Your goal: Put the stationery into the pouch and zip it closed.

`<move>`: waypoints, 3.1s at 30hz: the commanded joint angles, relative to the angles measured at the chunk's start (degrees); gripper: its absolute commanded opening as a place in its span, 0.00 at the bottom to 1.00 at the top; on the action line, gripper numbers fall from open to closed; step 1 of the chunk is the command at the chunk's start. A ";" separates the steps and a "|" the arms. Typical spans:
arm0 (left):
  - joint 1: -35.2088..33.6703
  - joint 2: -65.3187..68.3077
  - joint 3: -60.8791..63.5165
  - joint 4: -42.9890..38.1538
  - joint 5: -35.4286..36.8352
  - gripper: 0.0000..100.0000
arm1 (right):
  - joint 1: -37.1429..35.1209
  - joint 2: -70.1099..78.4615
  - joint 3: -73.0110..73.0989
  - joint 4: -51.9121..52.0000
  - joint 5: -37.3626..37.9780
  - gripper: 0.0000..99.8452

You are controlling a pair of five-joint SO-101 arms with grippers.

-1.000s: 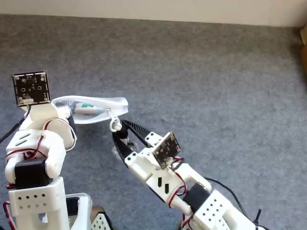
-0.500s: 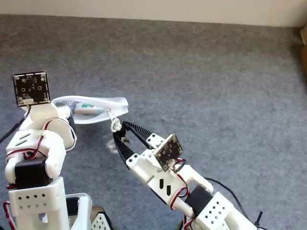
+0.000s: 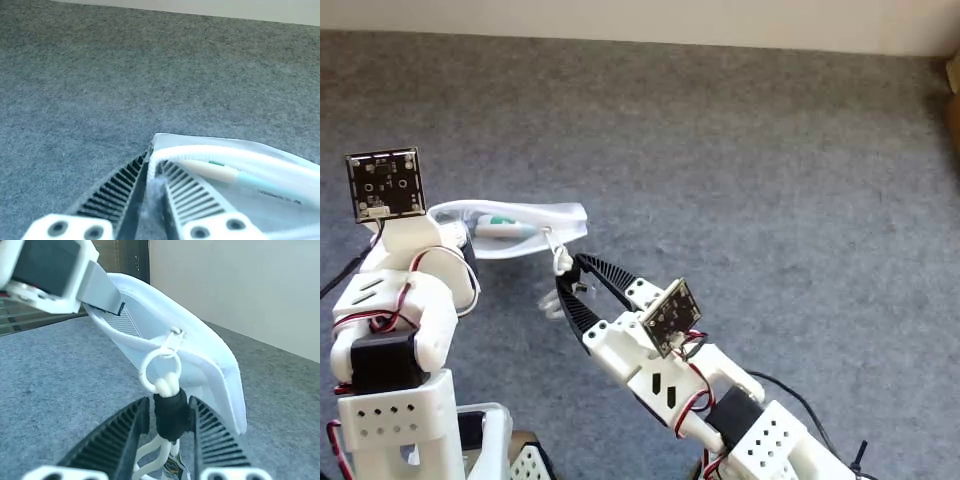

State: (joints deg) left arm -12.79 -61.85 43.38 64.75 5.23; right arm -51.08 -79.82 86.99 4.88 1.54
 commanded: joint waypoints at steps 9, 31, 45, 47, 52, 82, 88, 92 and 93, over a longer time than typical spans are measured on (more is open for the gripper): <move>0.57 2.24 0.48 -0.97 -0.62 0.01 | -0.22 12.62 -2.86 -9.54 -0.09 0.12; 0.57 2.24 0.48 -0.97 -0.62 0.01 | -0.22 12.70 -5.05 -10.33 -0.09 0.12; 0.57 2.24 0.48 -0.97 -0.62 0.01 | -0.22 12.70 -6.11 -10.33 0.09 0.12; 0.57 2.24 0.48 -0.97 -0.62 0.01 | -0.22 12.79 -6.02 -10.33 0.09 0.11; 0.57 2.24 0.48 -0.97 -0.62 0.01 | -0.13 12.70 -5.93 -10.33 0.18 0.04; 0.92 1.80 0.04 -1.23 -0.44 0.16 | -0.31 -12.62 -6.37 28.97 10.29 0.00; 1.27 1.80 -0.04 -5.63 -0.62 0.19 | -0.31 -12.70 -6.37 31.52 12.22 0.00; 6.55 2.24 -1.80 -6.33 -0.62 0.21 | -0.31 -12.70 -6.37 31.78 12.31 0.00; 8.40 2.24 -2.24 -6.33 -0.70 0.21 | -0.31 -12.88 -6.37 31.78 12.31 0.00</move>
State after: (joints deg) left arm -10.68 -60.26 44.53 60.35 4.97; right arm -50.99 -91.69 83.21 36.53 12.70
